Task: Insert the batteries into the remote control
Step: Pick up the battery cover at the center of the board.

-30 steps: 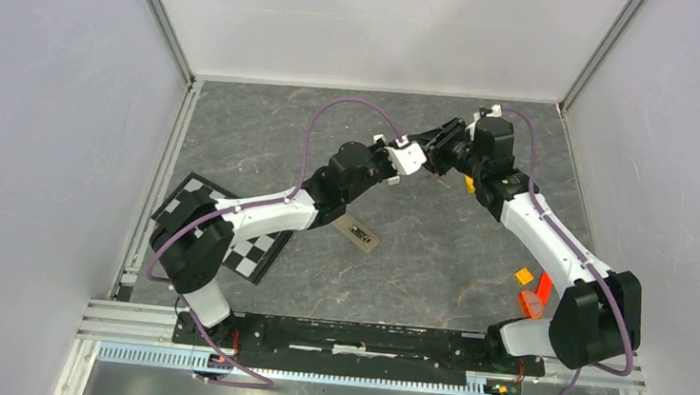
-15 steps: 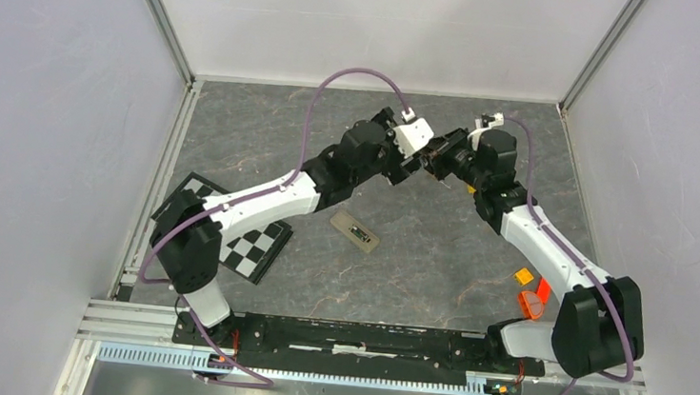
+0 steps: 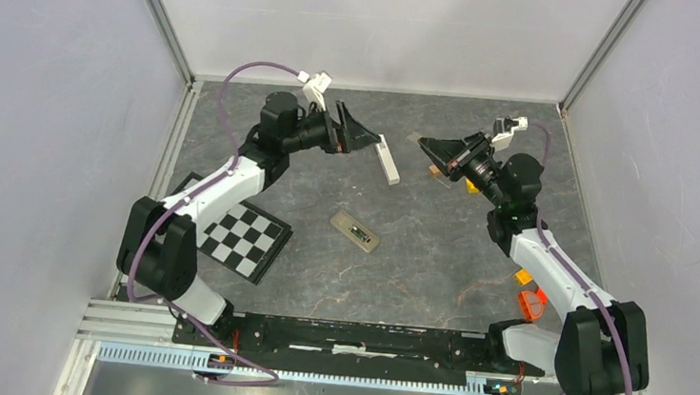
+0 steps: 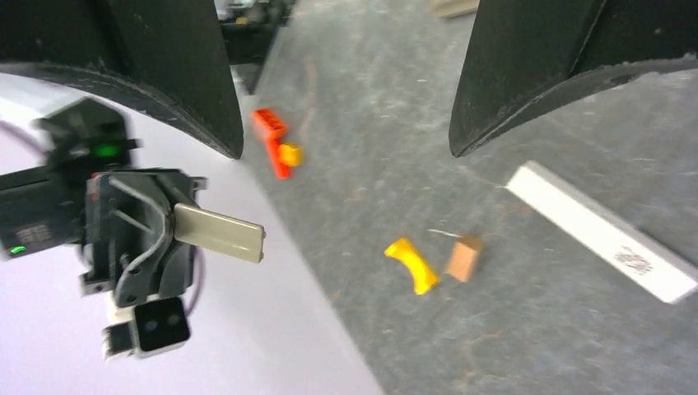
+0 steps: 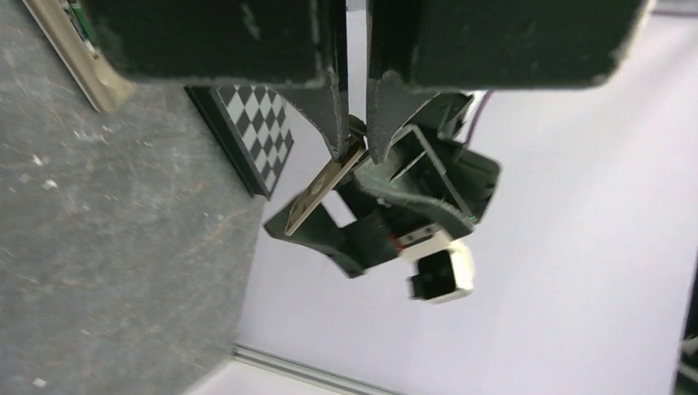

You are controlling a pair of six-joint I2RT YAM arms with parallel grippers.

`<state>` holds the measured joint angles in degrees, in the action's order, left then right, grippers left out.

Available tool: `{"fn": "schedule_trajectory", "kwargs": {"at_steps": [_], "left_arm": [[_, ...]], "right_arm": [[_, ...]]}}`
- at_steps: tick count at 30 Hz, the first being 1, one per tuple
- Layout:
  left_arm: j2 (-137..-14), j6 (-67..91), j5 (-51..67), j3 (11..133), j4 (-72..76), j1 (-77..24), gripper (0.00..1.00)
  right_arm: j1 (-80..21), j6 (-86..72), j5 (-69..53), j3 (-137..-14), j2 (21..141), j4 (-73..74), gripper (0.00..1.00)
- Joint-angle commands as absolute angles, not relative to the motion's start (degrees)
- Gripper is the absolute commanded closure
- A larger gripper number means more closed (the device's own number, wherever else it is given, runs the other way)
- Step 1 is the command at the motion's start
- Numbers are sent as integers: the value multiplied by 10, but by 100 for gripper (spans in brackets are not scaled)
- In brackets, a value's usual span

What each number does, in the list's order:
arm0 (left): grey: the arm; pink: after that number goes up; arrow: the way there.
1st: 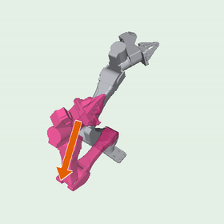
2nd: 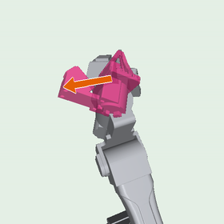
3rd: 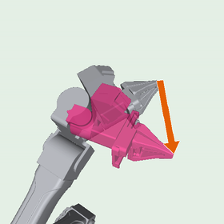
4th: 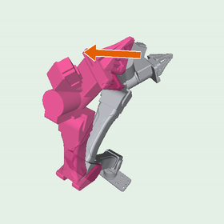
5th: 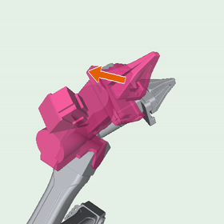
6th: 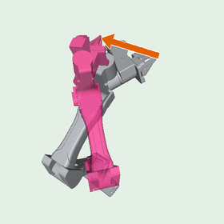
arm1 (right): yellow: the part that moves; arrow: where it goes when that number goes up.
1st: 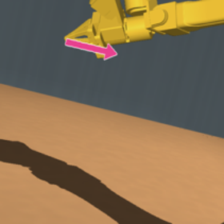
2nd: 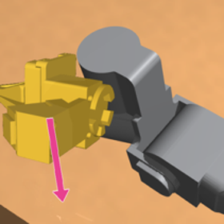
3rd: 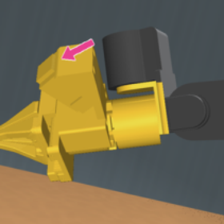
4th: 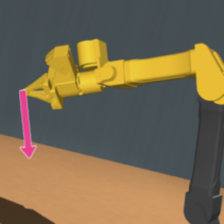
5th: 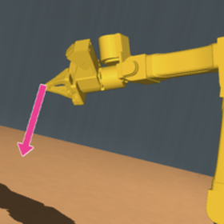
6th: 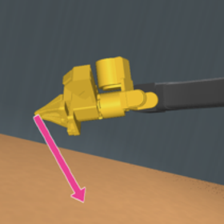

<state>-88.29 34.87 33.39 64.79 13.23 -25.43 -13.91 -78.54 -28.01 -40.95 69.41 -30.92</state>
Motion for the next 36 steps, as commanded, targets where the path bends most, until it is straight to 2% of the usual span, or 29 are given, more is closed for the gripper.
{"fn": "schedule_trajectory", "kwargs": {"at_steps": [1, 4, 6, 9, 12, 19, 22, 29, 32, 36], "left_arm": [[-874, 598, 447, 641, 291, -247, 0], [-895, 706, 447, 628, 402, -247, 4], [-917, 799, 448, 623, 508, -248, 16], [-957, 958, 436, 623, 692, -249, 21], [-990, 1037, 427, 637, 772, -259, 24], [-988, 991, 425, 651, 702, -282, 35], [-984, 971, 427, 658, 674, -291, 44], [-986, 975, 450, 665, 651, -295, 51], [-983, 967, 456, 666, 639, -295, 64], [-974, 950, 469, 660, 633, -292, 91]], "right_arm": [[-136, -798, -325, -418, 667, -473, 100], [-136, -797, -346, -431, 665, -511, 100], [-136, -801, -362, -442, 669, -516, 100], [-136, -836, -388, -442, 681, -561, 100], [-137, -843, -395, -437, 683, -575, 100], [-141, -819, -400, -441, 681, -542, 100], [-144, -801, -403, -448, 687, -514, 100], [-150, -765, -425, -468, 708, -471, 100], [-153, -756, -432, -472, 716, -456, 100], [-153, -722, -430, -474, 716, -410, 100]]}}
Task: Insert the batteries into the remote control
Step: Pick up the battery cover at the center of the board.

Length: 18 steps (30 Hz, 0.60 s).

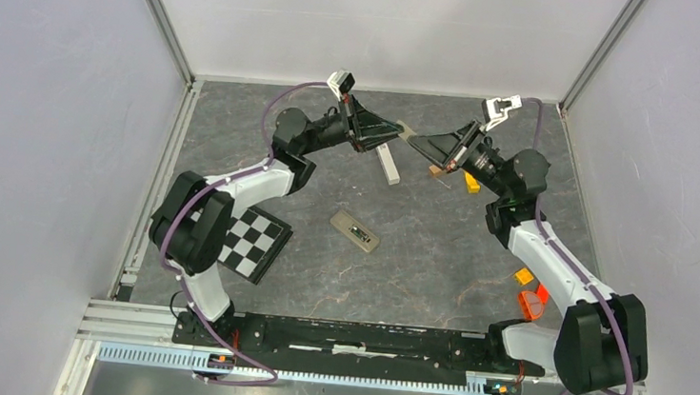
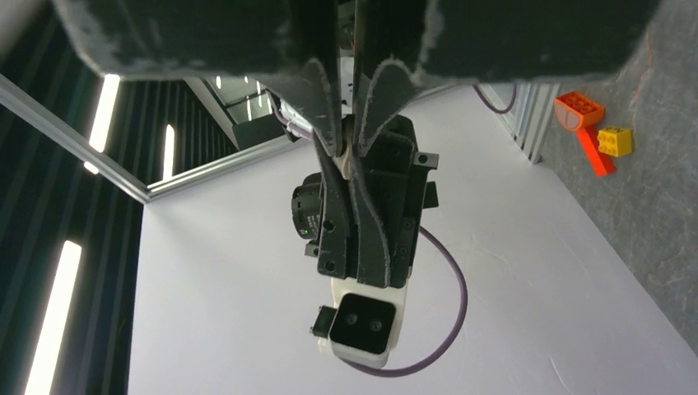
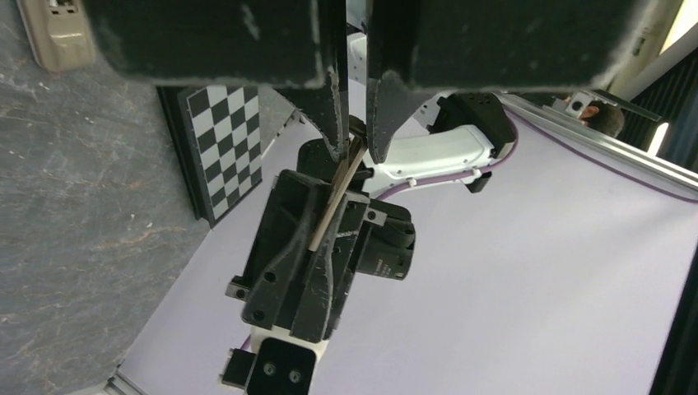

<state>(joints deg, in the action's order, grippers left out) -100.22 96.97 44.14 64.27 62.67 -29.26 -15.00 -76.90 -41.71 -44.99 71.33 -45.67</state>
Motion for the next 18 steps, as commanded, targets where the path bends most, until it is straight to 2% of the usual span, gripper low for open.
{"fn": "schedule_trajectory", "kwargs": {"at_steps": [1, 5, 7, 9, 15, 18], "left_arm": [[-974, 939, 473, 659, 626, -290, 98], [-955, 877, 477, 641, 573, -282, 98], [-940, 825, 474, 632, 516, -282, 98], [-926, 767, 469, 628, 457, -282, 98], [-895, 652, 443, 620, 326, -281, 98], [-889, 640, 442, 612, 318, -281, 98]], "right_arm": [[-153, -705, -429, -473, 712, -401, 95], [-153, -628, -400, -453, 682, -354, 55], [-153, -600, -389, -444, 669, -333, 40], [-153, -590, -381, -433, 658, -331, 32], [-179, -557, -327, -430, 644, -276, 25], [-193, -562, -292, -427, 649, -244, 29]]}}
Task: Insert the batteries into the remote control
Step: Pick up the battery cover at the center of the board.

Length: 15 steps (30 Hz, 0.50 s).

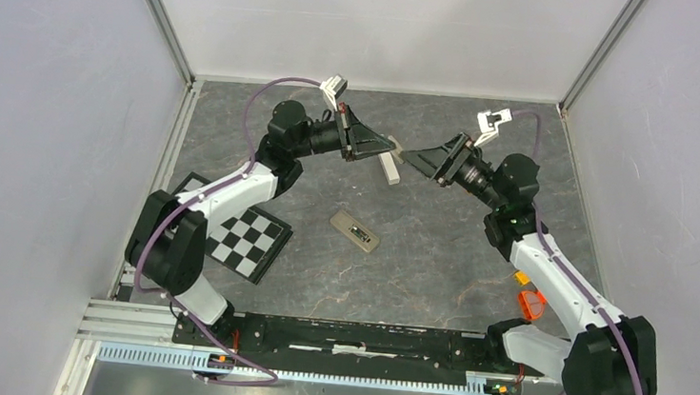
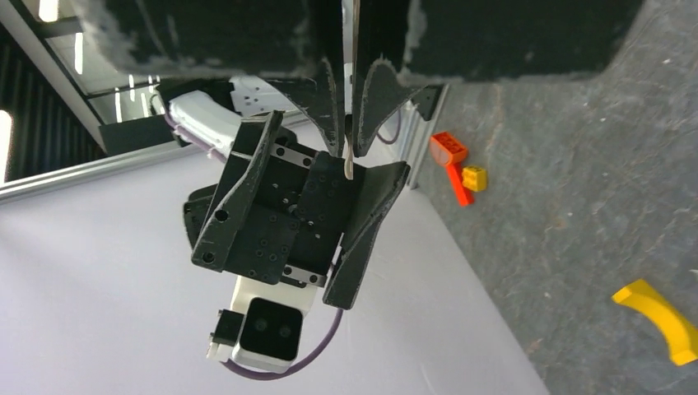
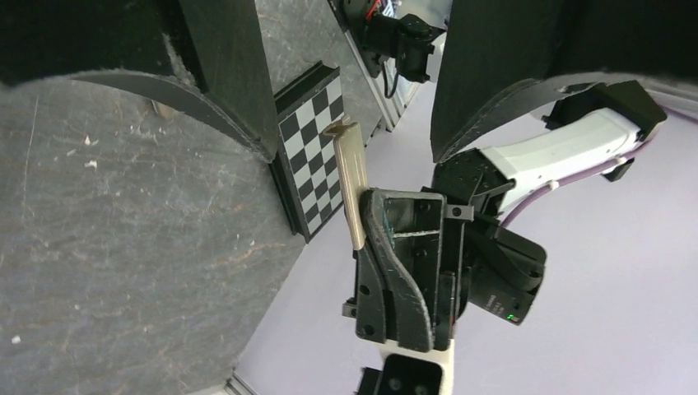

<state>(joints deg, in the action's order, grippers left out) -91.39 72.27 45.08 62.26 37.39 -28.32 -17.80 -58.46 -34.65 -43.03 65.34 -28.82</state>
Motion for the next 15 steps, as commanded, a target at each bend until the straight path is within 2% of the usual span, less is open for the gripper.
{"fn": "schedule_trajectory", "kwargs": {"at_steps": [1, 6, 8, 10, 13, 15], "left_arm": [[-887, 636, 441, 610, 314, -281, 98], [-878, 622, 430, 598, 297, -282, 98], [-876, 620, 424, 594, 297, -282, 98], [-874, 617, 417, 590, 299, -281, 98], [-871, 618, 408, 582, 312, -282, 98], [-868, 620, 404, 577, 320, -281, 98]], "right_arm": [[-195, -569, -287, -424, 652, -241, 33], [-201, -609, -278, -407, 662, -246, 54], [-204, -622, -286, -404, 668, -255, 58], [-209, -628, -290, -402, 673, -250, 56], [-213, -636, -283, -390, 673, -244, 46], [-217, -640, -279, -383, 676, -244, 43]]}}
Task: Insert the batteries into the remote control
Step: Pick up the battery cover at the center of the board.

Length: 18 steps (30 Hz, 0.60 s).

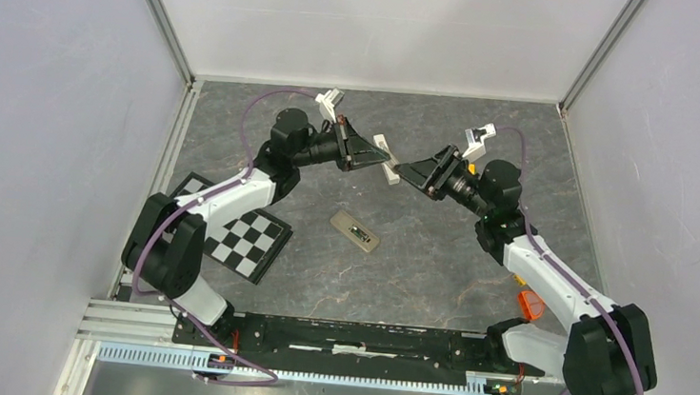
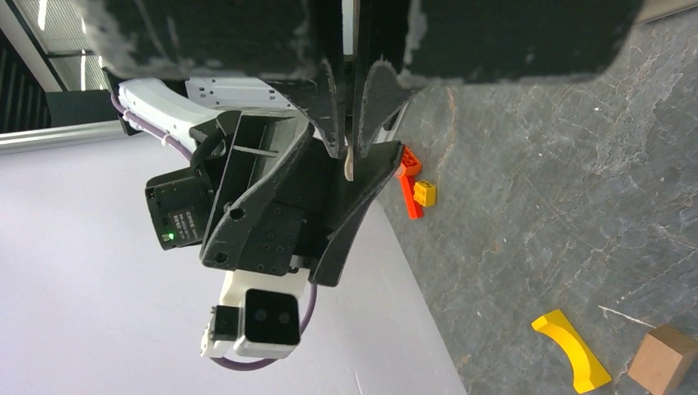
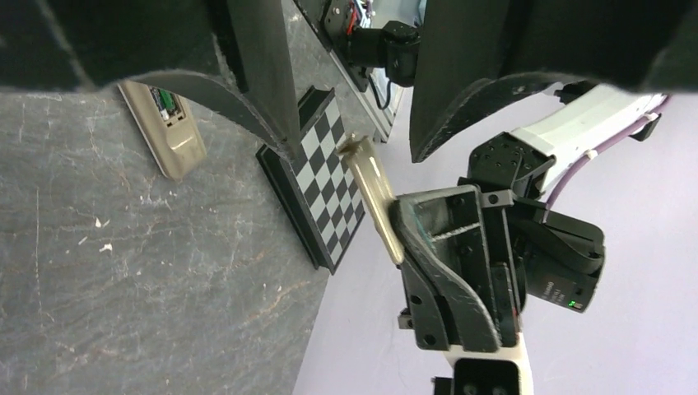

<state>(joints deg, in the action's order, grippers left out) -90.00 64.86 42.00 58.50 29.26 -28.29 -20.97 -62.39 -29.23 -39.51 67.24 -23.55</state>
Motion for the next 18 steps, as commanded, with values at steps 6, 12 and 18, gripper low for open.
{"fn": "schedule_trajectory", "kwargs": {"at_steps": [6, 12, 18], "left_arm": [[-865, 634, 401, 561, 343, -281, 98], [-861, 648, 402, 544, 367, -282, 98], [-861, 661, 395, 538, 388, -281, 98]], "right_arm": [[-225, -684, -279, -362, 687, -306, 55], [-228, -717, -264, -340, 693, -374, 54], [-242, -743, -267, -339, 718, -401, 58]]}}
